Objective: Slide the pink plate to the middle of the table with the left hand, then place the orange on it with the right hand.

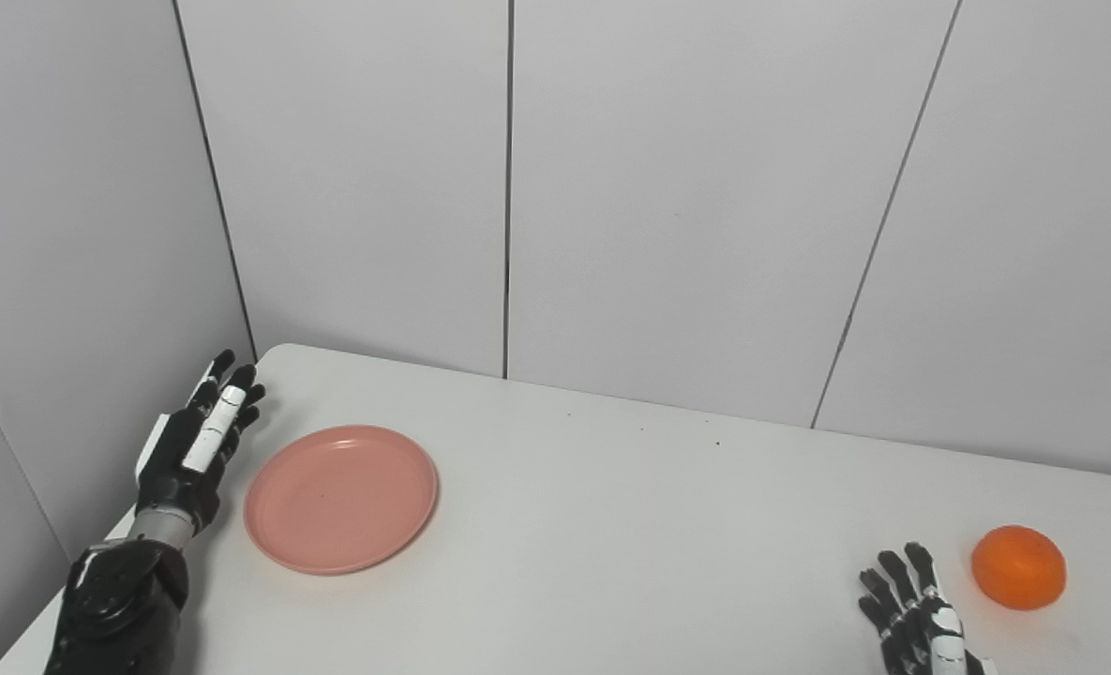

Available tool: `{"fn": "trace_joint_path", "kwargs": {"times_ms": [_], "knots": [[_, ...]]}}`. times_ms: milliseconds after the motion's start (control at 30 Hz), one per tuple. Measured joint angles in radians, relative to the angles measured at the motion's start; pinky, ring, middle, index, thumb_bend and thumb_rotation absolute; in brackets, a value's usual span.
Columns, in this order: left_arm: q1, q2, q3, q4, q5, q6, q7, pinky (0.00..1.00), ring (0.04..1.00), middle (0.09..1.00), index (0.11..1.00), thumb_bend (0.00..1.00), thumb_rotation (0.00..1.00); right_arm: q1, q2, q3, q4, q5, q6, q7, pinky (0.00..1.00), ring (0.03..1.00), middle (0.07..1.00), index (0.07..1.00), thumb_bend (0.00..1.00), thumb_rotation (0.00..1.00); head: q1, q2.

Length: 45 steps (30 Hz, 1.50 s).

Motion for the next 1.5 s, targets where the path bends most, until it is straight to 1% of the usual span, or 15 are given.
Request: {"fn": "trace_joint_path", "kwargs": {"times_ms": [100,167,233,300,367,467,567,633,700,800,967,1100,1200,1333,1500], "knots": [[-0.013,0.010,-0.003,0.078,-0.001,-0.043,-0.024,0.90,0.918,0.949,0.944,0.93,0.67,0.000,0.000,0.000,0.000,0.000,0.000,0.000,0.94,0.926,0.949,0.992,0.73,1.00,-0.002,0.002],[-0.032,0.014,-0.004,0.146,-0.005,-0.070,-0.038,0.92,0.922,0.954,0.954,0.93,0.67,0.001,0.000,-0.001,0.000,0.000,0.000,0.000,0.94,0.927,0.951,0.993,0.74,1.00,-0.002,0.003],[-0.053,0.021,-0.002,0.212,-0.008,-0.121,-0.055,0.92,0.919,0.955,0.955,0.93,0.68,0.002,0.000,-0.001,0.000,0.000,0.000,0.000,0.94,0.925,0.950,0.993,0.74,1.00,-0.002,0.006],[-0.075,0.034,-0.007,0.268,-0.007,-0.157,-0.072,0.89,0.918,0.952,0.958,0.96,0.69,0.002,0.000,0.000,0.000,-0.001,0.000,0.000,0.93,0.921,0.945,0.988,0.74,1.00,-0.005,0.008],[-0.099,0.046,-0.014,0.327,-0.003,-0.196,-0.077,0.87,0.908,0.939,0.943,0.99,0.69,0.002,0.000,0.000,-0.001,-0.003,0.000,0.000,0.93,0.919,0.942,0.986,0.74,1.00,-0.006,0.009],[-0.125,0.053,-0.015,0.402,-0.005,-0.252,-0.086,0.87,0.905,0.929,0.937,0.99,0.68,0.002,0.000,0.000,-0.001,-0.007,0.000,-0.002,0.93,0.917,0.940,0.985,0.75,1.00,-0.006,0.011],[-0.157,0.068,-0.019,0.483,-0.005,-0.293,-0.101,0.78,0.899,0.911,0.942,1.00,0.68,0.001,0.001,0.001,-0.001,-0.008,0.000,-0.002,0.93,0.916,0.940,0.986,0.75,1.00,-0.006,0.011],[-0.185,0.081,-0.021,0.553,-0.005,-0.327,-0.116,0.75,0.892,0.900,0.933,1.00,0.66,0.001,0.002,0.001,-0.001,-0.008,0.000,-0.002,0.93,0.916,0.942,0.989,0.75,1.00,-0.009,0.014],[-0.205,0.090,-0.019,0.603,-0.011,-0.355,-0.136,0.75,0.889,0.901,0.923,1.00,0.66,0.001,0.003,0.001,-0.001,-0.008,0.000,-0.002,0.93,0.917,0.943,0.988,0.76,1.00,-0.009,0.014],[-0.222,0.104,-0.014,0.648,-0.027,-0.372,-0.166,0.75,0.883,0.901,0.907,1.00,0.65,0.001,0.003,0.001,-0.001,-0.009,0.000,-0.002,0.94,0.919,0.945,0.986,0.75,1.00,-0.011,0.015],[-0.229,0.111,-0.013,0.674,-0.032,-0.386,-0.192,0.75,0.889,0.916,0.926,1.00,0.64,0.001,0.003,0.002,-0.001,-0.009,0.000,-0.002,0.94,0.923,0.950,0.992,0.74,1.00,-0.011,0.017],[-0.229,0.111,-0.013,0.674,-0.037,-0.387,-0.198,0.78,0.884,0.914,0.932,1.00,0.63,0.001,0.003,0.002,-0.003,-0.011,0.001,-0.003,0.94,0.915,0.944,0.986,0.75,1.00,-0.011,0.023],[-0.227,0.111,-0.014,0.668,-0.044,-0.384,-0.205,0.77,0.876,0.919,0.935,1.00,0.64,0.002,0.003,0.002,-0.004,-0.013,0.001,-0.003,0.94,0.919,0.949,0.990,0.76,1.00,-0.011,0.023],[-0.209,0.111,-0.022,0.629,-0.044,-0.371,-0.206,0.75,0.869,0.914,0.935,1.00,0.65,0.003,0.003,0.002,-0.006,-0.013,0.002,-0.003,0.94,0.921,0.951,0.994,0.75,1.00,-0.011,0.023],[-0.156,0.103,-0.026,0.524,-0.044,-0.333,-0.201,0.74,0.871,0.927,0.943,1.00,0.67,0.004,0.003,0.002,-0.007,-0.013,0.003,-0.003,0.94,0.921,0.952,0.995,0.75,1.00,-0.011,0.026]]}}
